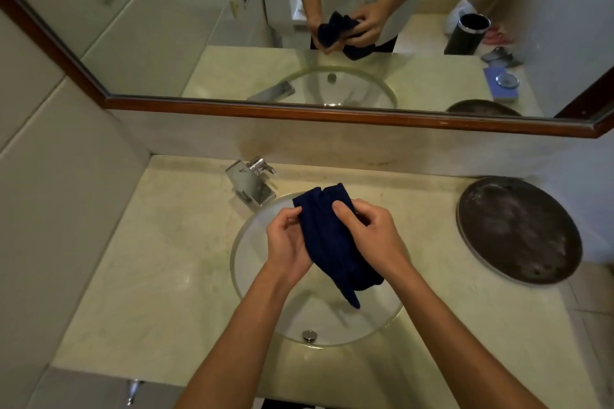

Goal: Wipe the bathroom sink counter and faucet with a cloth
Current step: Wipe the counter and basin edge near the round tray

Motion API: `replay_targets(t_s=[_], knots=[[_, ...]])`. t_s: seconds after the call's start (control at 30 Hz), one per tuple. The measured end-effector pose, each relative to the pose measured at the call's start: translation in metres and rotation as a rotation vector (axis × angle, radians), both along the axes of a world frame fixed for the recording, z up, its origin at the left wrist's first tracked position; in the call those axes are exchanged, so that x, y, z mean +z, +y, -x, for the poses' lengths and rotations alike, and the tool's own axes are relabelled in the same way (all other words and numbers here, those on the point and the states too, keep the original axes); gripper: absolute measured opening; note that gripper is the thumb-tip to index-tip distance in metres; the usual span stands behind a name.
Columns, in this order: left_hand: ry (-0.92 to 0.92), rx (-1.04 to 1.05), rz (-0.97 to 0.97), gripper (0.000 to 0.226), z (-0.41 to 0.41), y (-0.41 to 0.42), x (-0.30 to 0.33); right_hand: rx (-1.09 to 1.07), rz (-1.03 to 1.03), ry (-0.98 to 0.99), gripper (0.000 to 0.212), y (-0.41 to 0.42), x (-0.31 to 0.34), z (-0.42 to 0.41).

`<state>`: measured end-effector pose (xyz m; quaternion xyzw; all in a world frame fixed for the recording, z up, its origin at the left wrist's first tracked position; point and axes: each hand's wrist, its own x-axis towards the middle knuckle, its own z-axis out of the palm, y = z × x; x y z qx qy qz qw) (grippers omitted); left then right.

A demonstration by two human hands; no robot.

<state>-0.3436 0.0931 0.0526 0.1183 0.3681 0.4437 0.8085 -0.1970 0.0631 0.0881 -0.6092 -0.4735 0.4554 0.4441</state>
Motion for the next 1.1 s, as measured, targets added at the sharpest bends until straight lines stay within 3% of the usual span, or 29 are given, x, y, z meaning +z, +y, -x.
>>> replay_targets(t_s=[0.07,0.17,0.23,0.43,0.63,0.7,0.83,0.9,0.97,1.03,1.1], knots=[[-0.02,-0.006,-0.017,0.041,0.005,0.004,0.003,-0.046,-0.064,-0.03,0.037,-0.002,0.004,0.008],[0.108,-0.035,-0.087,0.041,0.013,0.015,0.008,-0.116,-0.104,0.0,0.019,-0.002,0.008,0.014],[0.151,-0.069,-0.102,0.054,0.019,0.022,0.006,-0.148,-0.089,0.008,0.022,0.0,0.014,0.017],[0.073,-0.235,-0.112,0.068,0.028,0.014,0.019,-0.09,0.223,0.162,0.026,0.005,0.037,0.034],[0.034,-0.253,-0.164,0.058,0.064,0.028,0.009,-0.33,0.035,-0.19,0.033,0.016,0.045,0.038],[0.173,-0.197,-0.207,0.051,0.074,0.038,0.004,-0.375,0.013,-0.211,0.03,0.017,0.053,0.031],[0.712,0.064,-0.339,0.042,0.069,0.037,-0.003,-0.436,-0.016,-0.208,0.024,0.015,0.056,0.032],[0.719,-0.13,-0.606,0.05,0.055,0.025,0.002,-0.501,0.015,-0.168,0.022,0.013,0.048,0.036],[0.755,-0.46,-0.844,0.08,0.037,0.01,0.012,-0.585,0.068,-0.071,0.02,0.012,0.038,0.039],[0.922,-0.619,-1.007,0.105,0.019,0.0,0.008,-0.674,0.119,0.086,0.019,0.009,0.028,0.038],[1.142,-0.655,-1.152,0.102,0.008,-0.004,-0.002,-0.728,0.173,0.241,0.02,0.005,0.026,0.036]])
